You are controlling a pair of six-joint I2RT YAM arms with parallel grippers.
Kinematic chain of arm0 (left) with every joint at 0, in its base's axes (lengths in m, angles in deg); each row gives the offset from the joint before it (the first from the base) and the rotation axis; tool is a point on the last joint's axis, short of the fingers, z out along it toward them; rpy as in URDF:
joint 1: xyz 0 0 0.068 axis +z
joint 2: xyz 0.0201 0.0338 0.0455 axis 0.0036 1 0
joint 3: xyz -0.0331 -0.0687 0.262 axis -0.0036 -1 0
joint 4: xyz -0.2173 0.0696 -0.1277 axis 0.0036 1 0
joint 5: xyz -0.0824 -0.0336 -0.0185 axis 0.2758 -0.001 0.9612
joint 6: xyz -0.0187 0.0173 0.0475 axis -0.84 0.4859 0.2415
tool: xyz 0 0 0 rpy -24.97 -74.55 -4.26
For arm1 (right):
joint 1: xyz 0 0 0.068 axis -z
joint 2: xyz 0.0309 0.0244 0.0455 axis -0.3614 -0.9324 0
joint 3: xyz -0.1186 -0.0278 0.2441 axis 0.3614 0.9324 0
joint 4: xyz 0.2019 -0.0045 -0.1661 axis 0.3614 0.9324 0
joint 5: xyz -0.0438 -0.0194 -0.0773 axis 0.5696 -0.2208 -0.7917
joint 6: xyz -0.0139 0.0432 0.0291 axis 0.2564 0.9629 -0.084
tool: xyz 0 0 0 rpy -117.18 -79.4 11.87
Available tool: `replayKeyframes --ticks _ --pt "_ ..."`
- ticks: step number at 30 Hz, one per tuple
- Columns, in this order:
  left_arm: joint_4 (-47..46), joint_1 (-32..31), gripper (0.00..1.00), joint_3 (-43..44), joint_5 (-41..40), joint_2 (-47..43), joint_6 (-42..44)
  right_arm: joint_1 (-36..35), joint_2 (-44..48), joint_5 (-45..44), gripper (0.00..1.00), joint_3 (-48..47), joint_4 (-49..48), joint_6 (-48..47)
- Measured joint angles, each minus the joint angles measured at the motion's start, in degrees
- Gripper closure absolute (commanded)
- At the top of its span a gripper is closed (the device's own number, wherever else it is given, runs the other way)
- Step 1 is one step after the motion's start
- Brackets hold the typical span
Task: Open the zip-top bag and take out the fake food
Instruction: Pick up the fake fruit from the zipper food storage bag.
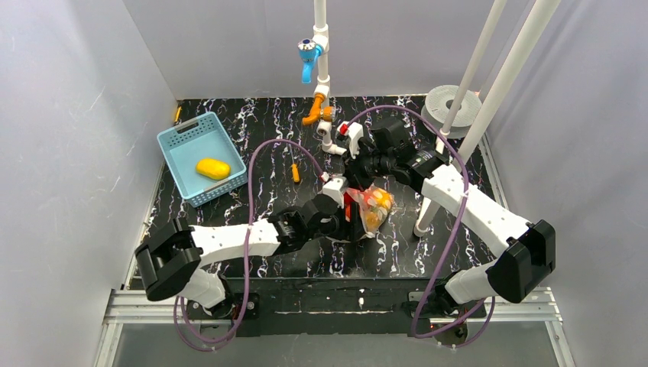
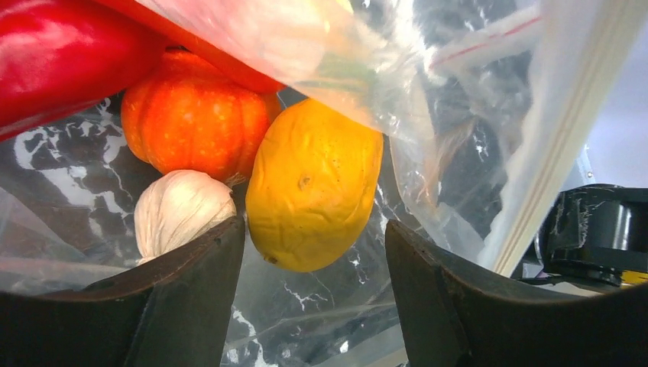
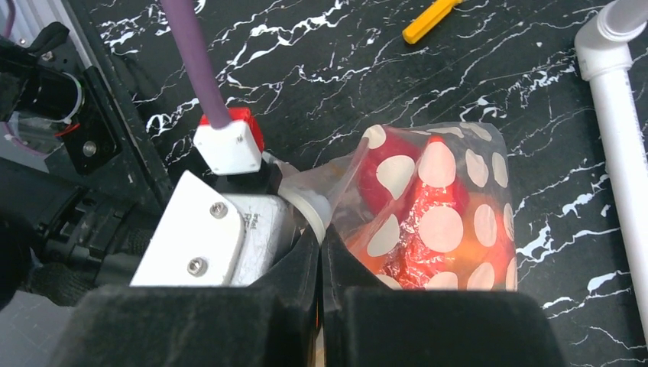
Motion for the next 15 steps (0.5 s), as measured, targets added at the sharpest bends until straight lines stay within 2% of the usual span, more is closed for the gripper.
replayKeyframes --ticks 4,11,15 --pt "-0.7 -0.95 0.4 0.7 -0.68 2.87 -0.38 0.23 -0.04 -1.52 0.99 0.17 0.2 -0.16" --pt "-3.45 -1.66 0.76 0.95 -1.68 5.0 -1.22 0.48 -0.09 -2.65 0.99 0.25 1.03 -0.45" --pt "-3.67 -1.67 0.89 0.84 -1.59 5.01 -1.05 0.56 0.1 -2.58 0.99 0.81 0.62 -0.75"
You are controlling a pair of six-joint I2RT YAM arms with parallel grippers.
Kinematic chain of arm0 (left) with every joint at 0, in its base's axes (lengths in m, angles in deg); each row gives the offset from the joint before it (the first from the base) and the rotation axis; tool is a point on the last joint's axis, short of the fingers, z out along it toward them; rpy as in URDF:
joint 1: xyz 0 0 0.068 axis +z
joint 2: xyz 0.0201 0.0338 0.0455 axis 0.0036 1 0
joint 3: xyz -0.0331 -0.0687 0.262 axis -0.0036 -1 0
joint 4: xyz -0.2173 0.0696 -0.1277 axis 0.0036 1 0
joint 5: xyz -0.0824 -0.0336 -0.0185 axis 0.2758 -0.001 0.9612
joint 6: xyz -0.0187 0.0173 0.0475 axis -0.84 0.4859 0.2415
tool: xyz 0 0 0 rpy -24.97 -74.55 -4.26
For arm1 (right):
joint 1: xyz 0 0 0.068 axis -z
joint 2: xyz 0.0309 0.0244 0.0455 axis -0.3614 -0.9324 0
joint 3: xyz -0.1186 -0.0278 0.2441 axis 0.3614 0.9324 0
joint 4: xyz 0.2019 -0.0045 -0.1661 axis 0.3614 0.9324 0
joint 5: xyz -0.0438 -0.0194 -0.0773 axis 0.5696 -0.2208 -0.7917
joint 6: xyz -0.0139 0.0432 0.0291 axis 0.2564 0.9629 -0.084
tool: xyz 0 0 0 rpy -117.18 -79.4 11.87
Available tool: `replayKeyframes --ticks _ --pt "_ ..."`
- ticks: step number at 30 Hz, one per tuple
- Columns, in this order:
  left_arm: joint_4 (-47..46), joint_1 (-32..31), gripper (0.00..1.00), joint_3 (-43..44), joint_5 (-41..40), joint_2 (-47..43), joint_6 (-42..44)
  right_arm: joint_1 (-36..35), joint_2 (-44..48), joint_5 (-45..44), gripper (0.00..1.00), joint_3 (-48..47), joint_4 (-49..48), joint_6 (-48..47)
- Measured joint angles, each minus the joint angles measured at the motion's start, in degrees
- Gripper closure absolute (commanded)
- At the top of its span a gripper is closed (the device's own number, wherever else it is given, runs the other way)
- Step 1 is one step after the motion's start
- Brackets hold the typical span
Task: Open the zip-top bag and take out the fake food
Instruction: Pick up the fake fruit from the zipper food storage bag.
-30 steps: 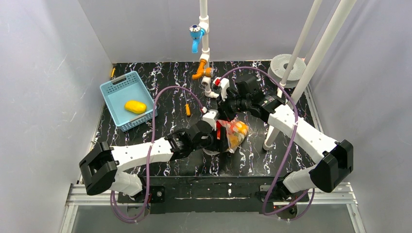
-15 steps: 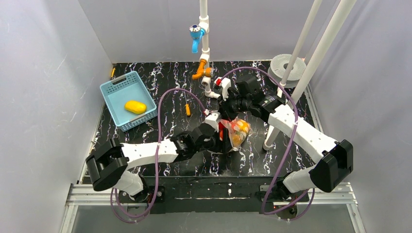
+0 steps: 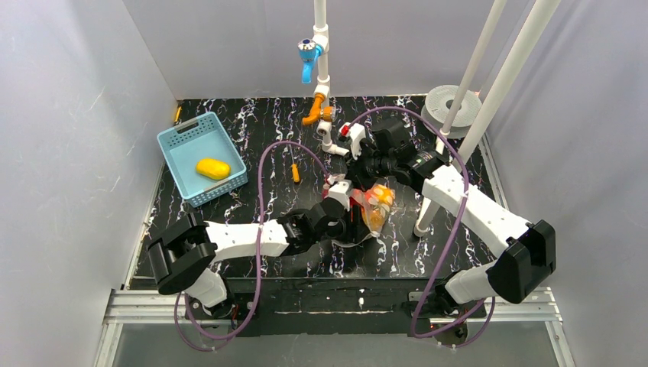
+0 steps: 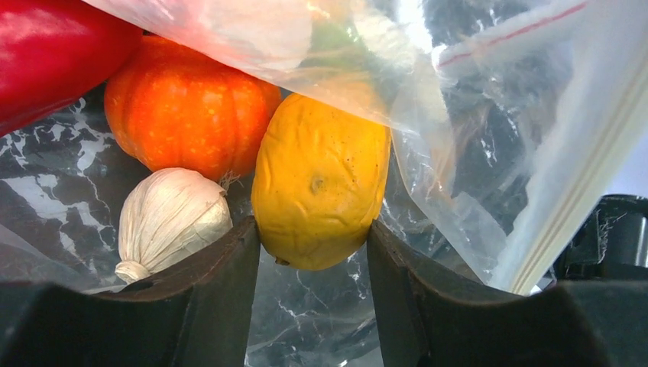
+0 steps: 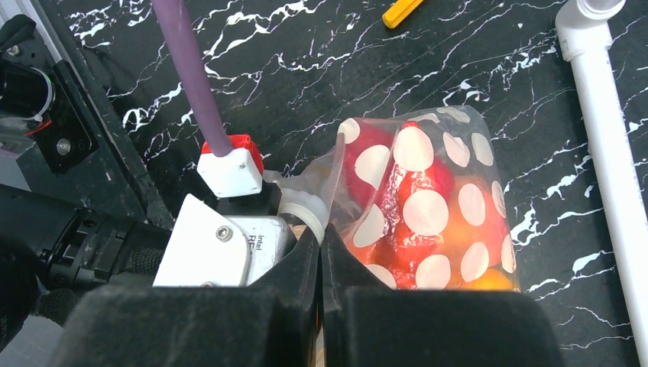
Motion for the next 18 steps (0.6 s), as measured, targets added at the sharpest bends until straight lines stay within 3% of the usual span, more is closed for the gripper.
replayKeyframes --ticks 7,18 --pt "0.92 -0.07 1.0 -1.67 1.36 -2.4 2.43 0.02 1.39 2.43 0.99 2.36 -1.71 -0.53" --pt "5.44 -0.07 1.0 -5.3 0.97 -13.12 3.92 0.01 1.95 7.0 0.99 2.39 -2.29 -0.54"
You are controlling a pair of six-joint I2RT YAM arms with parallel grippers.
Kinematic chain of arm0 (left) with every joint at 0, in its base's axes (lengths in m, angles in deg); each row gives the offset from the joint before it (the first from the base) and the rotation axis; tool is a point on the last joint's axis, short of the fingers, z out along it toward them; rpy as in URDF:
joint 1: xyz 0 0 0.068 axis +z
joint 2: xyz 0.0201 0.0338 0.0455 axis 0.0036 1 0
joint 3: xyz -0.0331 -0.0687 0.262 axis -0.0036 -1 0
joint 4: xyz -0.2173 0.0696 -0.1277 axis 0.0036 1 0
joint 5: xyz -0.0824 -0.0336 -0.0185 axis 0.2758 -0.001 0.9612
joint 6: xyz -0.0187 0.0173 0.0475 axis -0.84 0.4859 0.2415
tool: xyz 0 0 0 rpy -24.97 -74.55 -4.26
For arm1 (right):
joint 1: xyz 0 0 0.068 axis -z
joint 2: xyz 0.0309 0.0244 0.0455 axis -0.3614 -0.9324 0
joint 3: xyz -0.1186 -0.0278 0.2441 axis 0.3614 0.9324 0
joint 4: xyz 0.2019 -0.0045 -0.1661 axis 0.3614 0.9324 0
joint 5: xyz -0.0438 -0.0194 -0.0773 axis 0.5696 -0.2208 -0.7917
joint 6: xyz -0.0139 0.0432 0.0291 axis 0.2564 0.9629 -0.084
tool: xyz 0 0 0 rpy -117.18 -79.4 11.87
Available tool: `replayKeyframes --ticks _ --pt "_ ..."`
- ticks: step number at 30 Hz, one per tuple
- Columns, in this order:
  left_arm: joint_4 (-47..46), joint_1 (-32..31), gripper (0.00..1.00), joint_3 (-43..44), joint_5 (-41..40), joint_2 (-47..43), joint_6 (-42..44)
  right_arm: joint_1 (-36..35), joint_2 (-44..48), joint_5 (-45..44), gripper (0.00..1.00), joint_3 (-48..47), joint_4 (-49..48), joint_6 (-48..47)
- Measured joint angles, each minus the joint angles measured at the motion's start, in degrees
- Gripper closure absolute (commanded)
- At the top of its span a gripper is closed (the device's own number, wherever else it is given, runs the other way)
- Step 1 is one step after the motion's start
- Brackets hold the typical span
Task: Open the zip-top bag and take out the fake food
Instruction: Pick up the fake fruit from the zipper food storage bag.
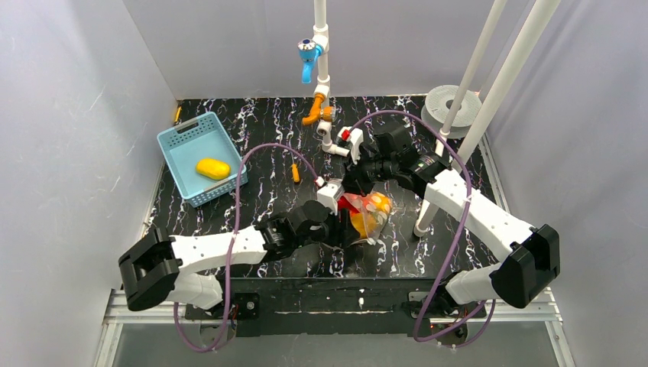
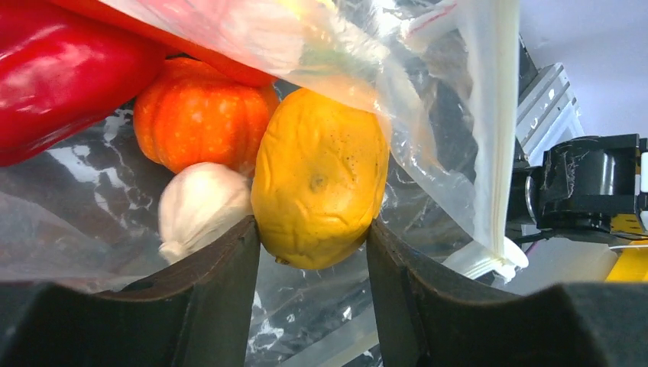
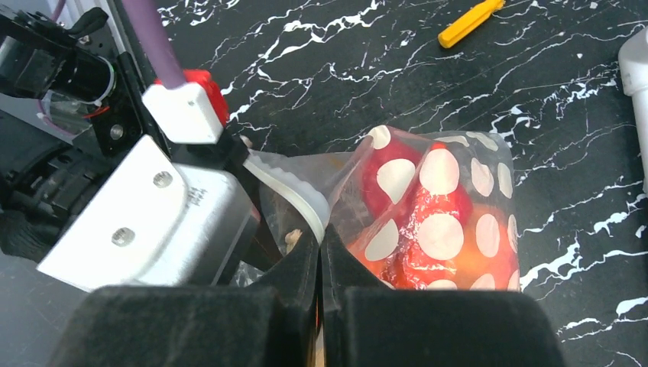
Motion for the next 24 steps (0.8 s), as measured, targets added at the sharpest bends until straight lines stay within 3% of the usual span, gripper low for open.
replayKeyframes --ticks 24 --pt "3.32 0.0 1.0 -2.63 -3.36 -4.66 -2.05 0.0 0.0 1.18 0.99 0.72 -0.5 0.07"
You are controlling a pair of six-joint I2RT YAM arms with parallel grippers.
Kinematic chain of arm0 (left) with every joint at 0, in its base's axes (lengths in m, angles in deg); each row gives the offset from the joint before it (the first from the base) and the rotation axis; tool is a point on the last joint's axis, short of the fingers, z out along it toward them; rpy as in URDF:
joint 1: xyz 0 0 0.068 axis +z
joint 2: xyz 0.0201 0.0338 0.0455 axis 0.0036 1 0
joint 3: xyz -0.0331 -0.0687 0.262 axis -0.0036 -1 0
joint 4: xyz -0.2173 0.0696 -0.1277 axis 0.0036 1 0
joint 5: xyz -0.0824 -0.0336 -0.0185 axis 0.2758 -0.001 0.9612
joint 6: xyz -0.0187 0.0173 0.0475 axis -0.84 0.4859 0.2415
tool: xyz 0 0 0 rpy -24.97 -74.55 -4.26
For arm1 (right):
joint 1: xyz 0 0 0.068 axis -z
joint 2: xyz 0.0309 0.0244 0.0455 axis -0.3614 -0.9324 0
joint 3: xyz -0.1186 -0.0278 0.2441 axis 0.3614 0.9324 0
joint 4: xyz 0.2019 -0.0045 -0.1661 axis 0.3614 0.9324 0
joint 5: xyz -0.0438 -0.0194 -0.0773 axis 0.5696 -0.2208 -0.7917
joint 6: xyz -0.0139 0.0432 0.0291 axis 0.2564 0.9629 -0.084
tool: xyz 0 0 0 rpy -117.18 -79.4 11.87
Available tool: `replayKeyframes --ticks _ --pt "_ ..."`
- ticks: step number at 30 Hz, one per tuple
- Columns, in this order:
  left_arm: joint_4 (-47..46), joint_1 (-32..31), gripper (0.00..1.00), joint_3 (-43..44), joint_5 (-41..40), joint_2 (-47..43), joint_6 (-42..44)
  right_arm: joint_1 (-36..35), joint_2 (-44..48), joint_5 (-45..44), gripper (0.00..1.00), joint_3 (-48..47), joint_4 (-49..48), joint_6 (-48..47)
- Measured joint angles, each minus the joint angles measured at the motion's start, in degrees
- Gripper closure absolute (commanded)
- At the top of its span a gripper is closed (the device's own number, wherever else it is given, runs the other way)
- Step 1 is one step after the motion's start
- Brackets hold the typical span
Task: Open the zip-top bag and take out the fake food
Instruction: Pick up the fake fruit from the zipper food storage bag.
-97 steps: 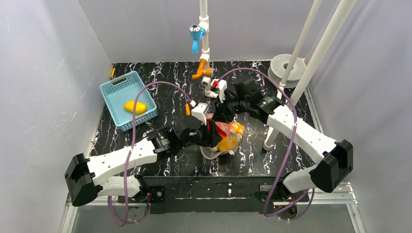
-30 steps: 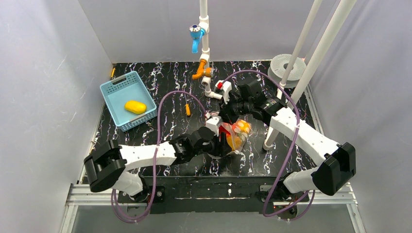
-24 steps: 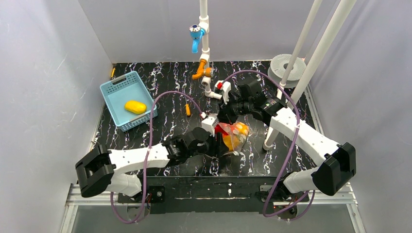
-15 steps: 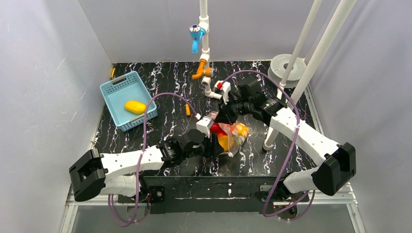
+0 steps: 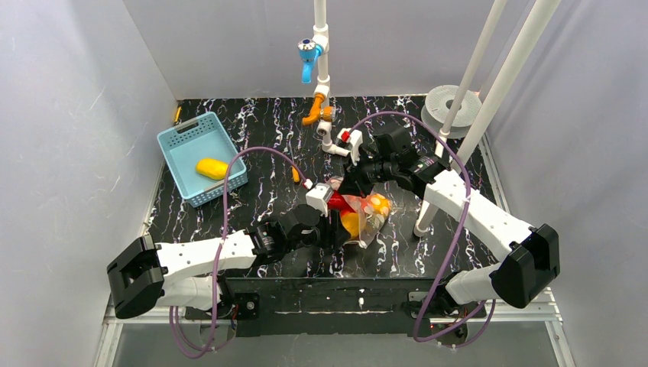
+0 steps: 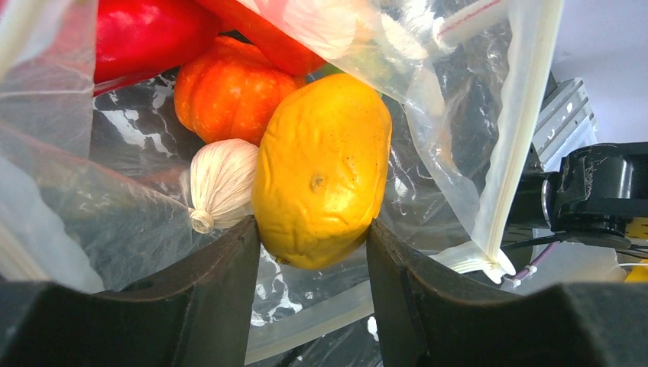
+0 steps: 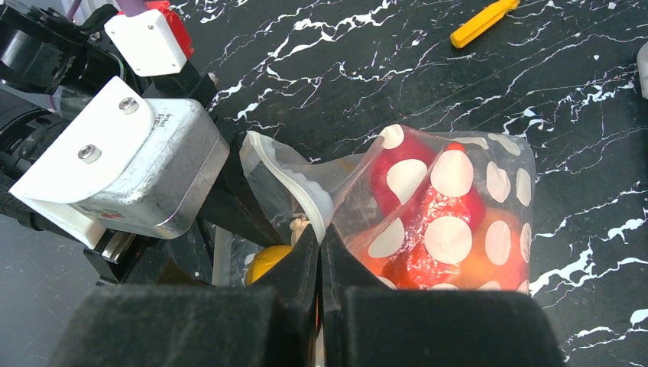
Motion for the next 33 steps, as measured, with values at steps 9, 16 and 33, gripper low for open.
replayKeyframes --ticks 9,16,33 --pt "1.53 0.0 1.0 0.0 -0.71 -1.67 -0.26 0.38 0.0 -0.07 0.99 0.02 -0.02 0.13" --pt "5.35 0.0 1.0 0.24 -1.46 -5.98 0.7 0.71 0.02 -0.11 0.99 0.02 -0.03 0.17" --pt "17.14 0.0 1.0 3.8 -0.49 -11.34 4.65 0.84 0.02 -0.31 0.99 0.02 -0.04 0.59"
